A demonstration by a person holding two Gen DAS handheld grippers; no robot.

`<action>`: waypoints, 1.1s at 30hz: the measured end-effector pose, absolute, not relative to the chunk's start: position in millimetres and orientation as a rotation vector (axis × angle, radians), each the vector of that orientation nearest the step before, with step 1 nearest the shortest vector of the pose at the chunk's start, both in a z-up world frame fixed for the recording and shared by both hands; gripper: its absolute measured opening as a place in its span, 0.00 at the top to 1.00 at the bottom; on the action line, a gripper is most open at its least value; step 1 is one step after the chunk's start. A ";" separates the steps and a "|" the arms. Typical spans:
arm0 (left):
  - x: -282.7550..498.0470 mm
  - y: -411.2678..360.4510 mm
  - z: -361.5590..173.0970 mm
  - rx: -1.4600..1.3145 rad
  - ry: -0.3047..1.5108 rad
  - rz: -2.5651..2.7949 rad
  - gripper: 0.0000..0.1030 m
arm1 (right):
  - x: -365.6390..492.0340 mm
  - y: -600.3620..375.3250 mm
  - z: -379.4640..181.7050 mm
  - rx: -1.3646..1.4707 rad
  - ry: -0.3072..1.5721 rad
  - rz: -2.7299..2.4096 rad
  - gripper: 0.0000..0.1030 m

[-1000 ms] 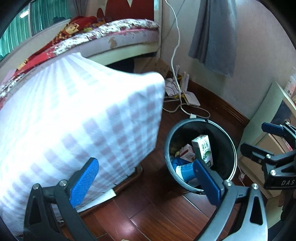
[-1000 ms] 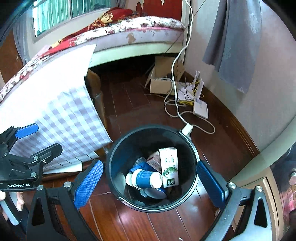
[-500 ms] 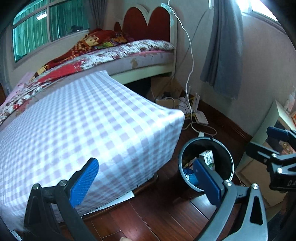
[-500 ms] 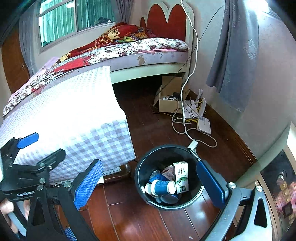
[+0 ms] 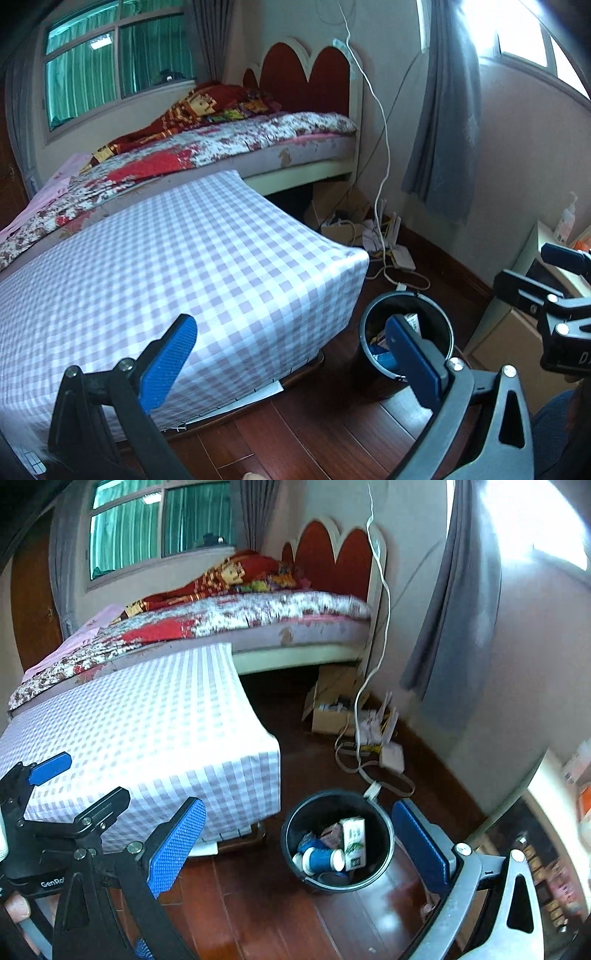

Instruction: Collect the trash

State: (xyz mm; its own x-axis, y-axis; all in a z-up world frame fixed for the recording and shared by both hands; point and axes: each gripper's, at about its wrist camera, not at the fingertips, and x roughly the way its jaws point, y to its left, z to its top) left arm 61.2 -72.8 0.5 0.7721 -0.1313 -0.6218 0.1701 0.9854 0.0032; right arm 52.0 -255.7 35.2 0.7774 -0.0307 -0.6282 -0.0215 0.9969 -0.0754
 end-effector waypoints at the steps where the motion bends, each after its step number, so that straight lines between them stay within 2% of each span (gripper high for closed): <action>1: 57.6 -70.3 4.6 0.052 0.663 -0.164 0.01 | 49.1 -253.7 38.7 -0.086 0.672 -0.007 0.01; 13: 5.3 -60.1 47.2 0.073 0.527 -0.153 0.01 | -1.1 -244.1 72.4 -0.060 0.595 -0.009 0.01; 33: 3.3 -60.7 48.5 0.054 0.536 -0.149 0.01 | -20.7 -263.9 77.3 -0.009 0.583 -0.053 0.01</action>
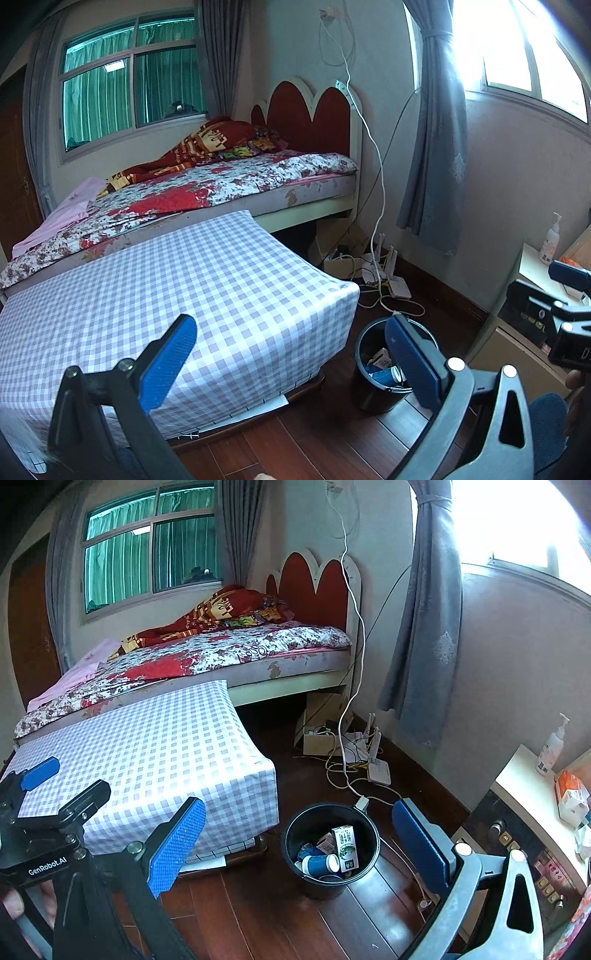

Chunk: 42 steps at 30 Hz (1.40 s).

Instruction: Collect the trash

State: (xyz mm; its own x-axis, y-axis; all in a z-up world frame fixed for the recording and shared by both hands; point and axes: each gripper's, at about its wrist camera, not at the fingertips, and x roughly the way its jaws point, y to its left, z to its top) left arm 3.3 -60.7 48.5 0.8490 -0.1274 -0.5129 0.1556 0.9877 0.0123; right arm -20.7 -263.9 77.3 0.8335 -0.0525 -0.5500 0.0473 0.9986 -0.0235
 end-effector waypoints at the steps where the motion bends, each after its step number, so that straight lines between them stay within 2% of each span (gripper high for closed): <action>1: 3.3 -60.4 48.4 0.051 0.537 -0.151 0.01 | -21.2 -264.6 77.5 -0.008 0.581 -0.054 0.01; 42: 7.6 -71.1 52.1 0.060 0.541 -0.177 0.01 | -21.2 -276.5 81.2 0.006 0.581 -0.066 0.01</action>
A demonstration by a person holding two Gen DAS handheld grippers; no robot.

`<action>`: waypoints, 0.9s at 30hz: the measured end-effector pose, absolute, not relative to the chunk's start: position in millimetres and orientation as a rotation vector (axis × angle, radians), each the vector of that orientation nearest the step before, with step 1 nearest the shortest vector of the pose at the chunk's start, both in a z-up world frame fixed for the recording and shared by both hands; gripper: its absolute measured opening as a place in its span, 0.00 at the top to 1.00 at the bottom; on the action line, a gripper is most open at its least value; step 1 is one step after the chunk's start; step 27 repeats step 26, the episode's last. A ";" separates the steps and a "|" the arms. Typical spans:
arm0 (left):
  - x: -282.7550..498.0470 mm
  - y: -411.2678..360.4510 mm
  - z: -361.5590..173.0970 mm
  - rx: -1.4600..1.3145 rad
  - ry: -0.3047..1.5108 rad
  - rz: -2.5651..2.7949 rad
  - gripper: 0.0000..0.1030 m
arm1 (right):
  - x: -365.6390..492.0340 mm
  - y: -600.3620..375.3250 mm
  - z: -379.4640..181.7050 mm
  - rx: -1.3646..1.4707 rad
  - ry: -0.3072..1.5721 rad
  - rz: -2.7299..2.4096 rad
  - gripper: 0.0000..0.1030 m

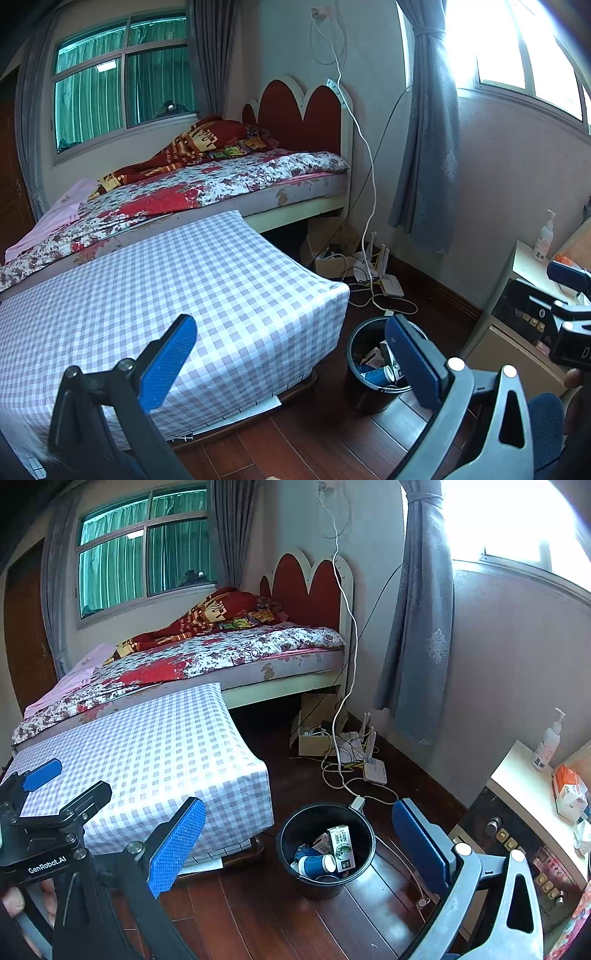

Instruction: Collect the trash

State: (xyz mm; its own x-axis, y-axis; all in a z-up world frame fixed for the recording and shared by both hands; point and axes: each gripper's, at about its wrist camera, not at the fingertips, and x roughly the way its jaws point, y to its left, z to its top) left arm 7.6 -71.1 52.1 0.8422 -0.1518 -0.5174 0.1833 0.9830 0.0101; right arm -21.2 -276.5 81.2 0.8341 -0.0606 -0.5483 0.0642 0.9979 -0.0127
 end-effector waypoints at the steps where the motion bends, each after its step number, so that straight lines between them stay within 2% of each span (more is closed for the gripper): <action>1: 7.4 -71.0 52.3 0.059 0.541 -0.177 0.01 | -21.3 -276.5 81.0 0.006 0.581 -0.066 0.01; 27: 9.8 -65.5 45.9 0.069 0.549 -0.204 0.01 | -26.3 -273.1 71.9 0.011 0.595 -0.080 0.01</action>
